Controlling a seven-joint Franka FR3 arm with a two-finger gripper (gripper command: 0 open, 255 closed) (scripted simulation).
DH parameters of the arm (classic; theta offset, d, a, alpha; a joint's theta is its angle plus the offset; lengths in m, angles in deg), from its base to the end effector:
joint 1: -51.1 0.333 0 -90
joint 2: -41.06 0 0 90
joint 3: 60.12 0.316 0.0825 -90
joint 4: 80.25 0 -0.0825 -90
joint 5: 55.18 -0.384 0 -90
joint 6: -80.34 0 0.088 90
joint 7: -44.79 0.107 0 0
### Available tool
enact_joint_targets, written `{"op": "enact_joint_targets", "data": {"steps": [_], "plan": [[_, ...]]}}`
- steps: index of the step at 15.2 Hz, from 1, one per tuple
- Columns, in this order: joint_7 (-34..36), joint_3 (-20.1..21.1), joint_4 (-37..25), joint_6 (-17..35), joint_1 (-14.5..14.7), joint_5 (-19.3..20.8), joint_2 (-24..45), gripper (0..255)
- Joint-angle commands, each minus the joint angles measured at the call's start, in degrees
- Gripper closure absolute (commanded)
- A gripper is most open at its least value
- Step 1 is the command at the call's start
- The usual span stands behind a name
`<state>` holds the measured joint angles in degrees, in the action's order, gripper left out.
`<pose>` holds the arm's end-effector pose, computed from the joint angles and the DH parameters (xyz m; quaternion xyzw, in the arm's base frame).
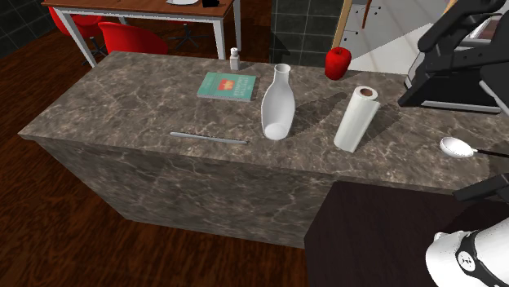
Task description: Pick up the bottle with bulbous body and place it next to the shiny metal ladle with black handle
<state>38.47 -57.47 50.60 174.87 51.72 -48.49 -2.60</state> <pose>0.3219 0.0120 0.6256 0.9921 0.0788 0.0611 0.0763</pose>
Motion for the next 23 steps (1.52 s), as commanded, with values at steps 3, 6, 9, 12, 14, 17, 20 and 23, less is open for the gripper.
{"op": "enact_joint_targets", "data": {"steps": [3,6,9,12,14,17,20,23], "plan": [[-2.5,-2.7,0.6,1.5,-0.8,1.0,0.8,0],[-6.2,-6.6,1.1,3.8,-1.9,2.4,2.6,0],[-9.9,-10.6,1.0,6.1,-2.9,3.5,5.1,0],[-13.6,-14.6,0.3,8.4,-3.8,4.4,8.2,0],[-16.1,-17.2,-0.5,10.0,-4.3,4.7,10.6,0],[-20.1,-21.1,-2.2,12.2,-4.9,4.7,14.6,0],[-24.2,-25.0,-4.5,14.2,-5.2,4.1,19.2,0],[-28.6,-28.9,-7.4,16.1,-5.4,2.6,24.5,0]]}}
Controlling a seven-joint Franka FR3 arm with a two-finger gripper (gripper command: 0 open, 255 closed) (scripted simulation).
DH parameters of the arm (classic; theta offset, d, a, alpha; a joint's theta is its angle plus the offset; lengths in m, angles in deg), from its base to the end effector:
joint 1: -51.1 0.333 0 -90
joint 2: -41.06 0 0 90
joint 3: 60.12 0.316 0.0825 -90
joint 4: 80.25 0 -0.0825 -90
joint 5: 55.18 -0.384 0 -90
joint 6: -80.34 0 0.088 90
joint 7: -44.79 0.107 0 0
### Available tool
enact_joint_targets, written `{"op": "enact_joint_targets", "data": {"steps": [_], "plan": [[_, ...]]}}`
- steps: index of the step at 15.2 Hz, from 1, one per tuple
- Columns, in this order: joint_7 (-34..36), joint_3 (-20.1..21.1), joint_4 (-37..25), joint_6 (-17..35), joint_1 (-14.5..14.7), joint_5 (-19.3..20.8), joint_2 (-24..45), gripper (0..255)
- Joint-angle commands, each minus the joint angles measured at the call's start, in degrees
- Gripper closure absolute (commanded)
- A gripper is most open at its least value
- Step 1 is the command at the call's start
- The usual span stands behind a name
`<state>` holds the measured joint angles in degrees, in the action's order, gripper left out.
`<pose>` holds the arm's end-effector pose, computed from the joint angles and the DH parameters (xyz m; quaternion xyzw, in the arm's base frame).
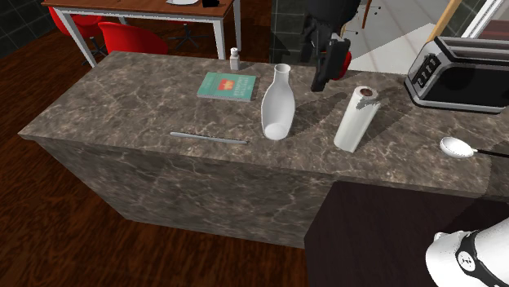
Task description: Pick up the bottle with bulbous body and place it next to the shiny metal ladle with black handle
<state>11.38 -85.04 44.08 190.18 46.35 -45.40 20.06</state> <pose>0.3877 -0.2567 0.5353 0.9968 0.0678 0.0338 0.0268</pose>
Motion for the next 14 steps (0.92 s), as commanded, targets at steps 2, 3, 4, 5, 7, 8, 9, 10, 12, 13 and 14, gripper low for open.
{"op": "enact_joint_targets", "data": {"steps": [2,3,4,5,7,8,9,10,12,13,14], "plan": [[-4.7,-3.8,-3.1,1.8,-0.2,-2.1,5.6,0],[-6.4,-5.1,-4.3,2.3,-0.2,-3.1,7.7,0],[-8.1,-6.3,-5.6,2.7,-0.3,-4.2,9.8,0],[-9.9,-7.5,-7.0,3.0,-0.5,-5.4,12.0,0],[-13.6,-9.6,-10.0,3.5,-1.0,-8.3,16.6,0],[-15.5,-10.5,-11.6,3.6,-1.4,-9.9,19.0,0],[-17.5,-11.3,-13.3,3.6,-2.0,-11.6,21.5,0],[-19.4,-11.9,-15.0,3.5,-2.7,-13.4,24.1,0],[-23.1,-12.8,-18.9,3.0,-4.5,-17.1,29.3,0],[-23.9,-12.8,-19.8,2.9,-5.1,-17.9,30.5,0],[-24.0,-12.6,-19.2,3.6,-5.2,-18.1,30.7,0]]}}
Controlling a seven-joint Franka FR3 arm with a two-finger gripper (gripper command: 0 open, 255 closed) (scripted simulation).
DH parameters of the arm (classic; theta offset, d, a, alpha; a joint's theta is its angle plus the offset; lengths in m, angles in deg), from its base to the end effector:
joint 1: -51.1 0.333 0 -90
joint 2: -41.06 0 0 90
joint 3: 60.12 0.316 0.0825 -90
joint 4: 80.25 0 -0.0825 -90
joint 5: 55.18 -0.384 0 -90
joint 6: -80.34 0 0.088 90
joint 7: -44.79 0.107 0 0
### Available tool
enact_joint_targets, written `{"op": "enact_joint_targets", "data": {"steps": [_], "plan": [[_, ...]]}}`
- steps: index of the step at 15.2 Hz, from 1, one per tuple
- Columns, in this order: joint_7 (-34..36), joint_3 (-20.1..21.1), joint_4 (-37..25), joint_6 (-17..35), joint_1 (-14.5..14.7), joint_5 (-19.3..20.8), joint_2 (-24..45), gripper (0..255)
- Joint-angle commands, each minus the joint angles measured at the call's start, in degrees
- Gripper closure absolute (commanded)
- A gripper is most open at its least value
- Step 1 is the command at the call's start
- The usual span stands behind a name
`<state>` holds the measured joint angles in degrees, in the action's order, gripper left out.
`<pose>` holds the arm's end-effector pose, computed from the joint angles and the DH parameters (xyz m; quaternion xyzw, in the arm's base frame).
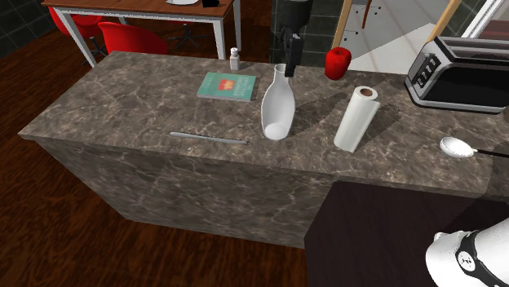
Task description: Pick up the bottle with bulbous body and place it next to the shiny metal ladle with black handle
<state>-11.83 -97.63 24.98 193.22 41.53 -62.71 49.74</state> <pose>0.4233 -0.4204 0.4619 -0.9980 -0.0612 -0.0163 0.0031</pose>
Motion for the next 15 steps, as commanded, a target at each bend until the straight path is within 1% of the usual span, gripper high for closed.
{"op": "enact_joint_targets", "data": {"steps": [1,7,14,15], "plan": [[-0.9,0.0,0.4,1.2,-0.4,-0.9,1.2,0],[-1.8,0.4,3.0,5.1,-0.7,-2.2,2.8,0],[-1.8,0.4,3.0,5.1,-0.7,-2.2,2.8,0],[-1.8,0.4,3.0,5.1,-0.7,-2.2,2.8,255]]}}
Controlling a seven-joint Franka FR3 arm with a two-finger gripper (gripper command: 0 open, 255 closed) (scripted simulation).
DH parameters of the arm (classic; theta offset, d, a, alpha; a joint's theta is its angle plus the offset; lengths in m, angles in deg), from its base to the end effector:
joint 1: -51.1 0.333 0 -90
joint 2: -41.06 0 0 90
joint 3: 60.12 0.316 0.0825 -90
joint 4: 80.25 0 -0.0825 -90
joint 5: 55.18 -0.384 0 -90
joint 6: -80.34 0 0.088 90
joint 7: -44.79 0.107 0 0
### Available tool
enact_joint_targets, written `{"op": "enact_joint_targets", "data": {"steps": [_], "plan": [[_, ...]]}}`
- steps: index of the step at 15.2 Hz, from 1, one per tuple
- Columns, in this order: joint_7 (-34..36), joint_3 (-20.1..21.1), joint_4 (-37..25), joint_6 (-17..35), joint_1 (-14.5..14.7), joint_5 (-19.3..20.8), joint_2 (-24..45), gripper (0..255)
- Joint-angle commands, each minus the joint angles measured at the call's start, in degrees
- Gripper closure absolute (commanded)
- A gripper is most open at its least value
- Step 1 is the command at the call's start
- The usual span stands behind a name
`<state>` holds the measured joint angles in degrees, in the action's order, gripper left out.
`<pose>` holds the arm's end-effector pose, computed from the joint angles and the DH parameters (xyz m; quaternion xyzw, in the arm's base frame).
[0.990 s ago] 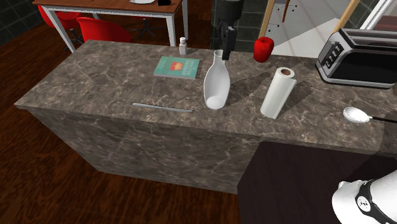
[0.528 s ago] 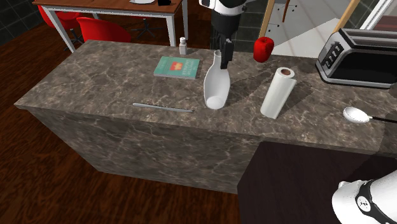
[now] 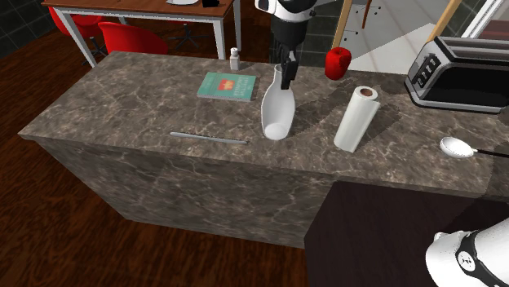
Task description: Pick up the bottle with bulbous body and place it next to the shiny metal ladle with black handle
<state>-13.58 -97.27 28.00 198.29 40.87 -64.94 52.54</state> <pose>0.4249 -0.4241 0.4207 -0.9980 -0.0615 -0.0162 0.0039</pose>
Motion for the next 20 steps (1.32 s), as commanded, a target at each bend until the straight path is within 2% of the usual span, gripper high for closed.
{"op": "enact_joint_targets", "data": {"steps": [1,9,20], "plan": [[0.0,0.0,0.0,0.0,0.0,0.0,0.0,255],[0.0,0.0,0.0,0.0,0.0,0.0,0.0,255],[1.6,-0.5,-5.8,-7.7,0.4,2.1,-2.5,255]]}}
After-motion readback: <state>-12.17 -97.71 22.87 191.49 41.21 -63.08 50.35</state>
